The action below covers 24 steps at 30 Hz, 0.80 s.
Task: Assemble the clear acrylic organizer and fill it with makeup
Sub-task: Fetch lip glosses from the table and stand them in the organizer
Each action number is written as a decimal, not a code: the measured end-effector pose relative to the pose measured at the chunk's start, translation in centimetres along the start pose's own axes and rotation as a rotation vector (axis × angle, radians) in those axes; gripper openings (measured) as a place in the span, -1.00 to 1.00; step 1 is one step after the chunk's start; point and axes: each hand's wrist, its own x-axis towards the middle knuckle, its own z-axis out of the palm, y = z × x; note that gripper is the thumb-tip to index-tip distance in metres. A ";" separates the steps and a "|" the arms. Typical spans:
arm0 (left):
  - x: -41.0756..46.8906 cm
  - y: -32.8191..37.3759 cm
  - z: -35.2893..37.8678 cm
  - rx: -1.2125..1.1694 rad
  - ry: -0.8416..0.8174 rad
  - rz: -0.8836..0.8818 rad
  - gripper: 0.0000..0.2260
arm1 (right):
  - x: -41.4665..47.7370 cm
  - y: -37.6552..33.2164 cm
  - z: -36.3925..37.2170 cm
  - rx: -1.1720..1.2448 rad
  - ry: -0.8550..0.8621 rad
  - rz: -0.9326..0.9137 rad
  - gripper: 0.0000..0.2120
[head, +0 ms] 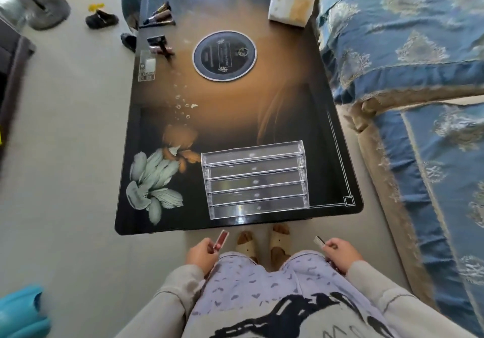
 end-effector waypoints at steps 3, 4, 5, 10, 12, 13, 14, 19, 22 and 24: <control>0.1 2.2 -0.3 -0.058 0.037 0.014 -0.67 | 1.1 -2.3 -1.5 -0.011 -0.034 -0.062 -0.75; 0.2 3.0 -0.5 -0.082 0.049 0.024 -0.67 | 1.4 -3.2 -2.1 -0.013 -0.033 -0.084 -0.79; 0.4 3.8 -0.8 -0.110 0.061 0.034 -0.67 | 1.6 -4.4 -2.6 -0.006 -0.025 -0.106 -0.86; 1.5 8.2 -3.5 -0.245 0.128 0.089 -0.79 | 2.6 -11.0 -5.8 0.148 0.000 -0.289 -0.75; 2.1 10.1 -5.0 -0.274 0.134 0.134 -0.95 | 2.4 -14.1 -7.2 0.154 0.015 -0.387 -0.74; 2.4 11.0 -5.7 -0.277 0.141 0.154 -0.96 | 2.3 -15.6 -7.8 0.156 0.025 -0.434 -0.73; 2.8 11.8 -6.5 -0.284 0.153 0.169 -0.90 | 2.0 -17.1 -8.3 0.160 0.037 -0.473 -0.73; 4.2 14.9 -9.6 -0.296 0.234 0.256 -0.87 | 0.8 -23.1 -9.5 0.218 0.090 -0.633 -0.91; 4.9 15.9 -10.9 -0.314 0.278 0.302 -0.84 | 0.7 -24.9 -9.2 0.228 0.089 -0.688 -0.88; 5.3 16.4 -11.6 -0.362 0.316 0.333 -0.83 | 0.9 -25.4 -8.8 0.193 0.088 -0.711 -0.87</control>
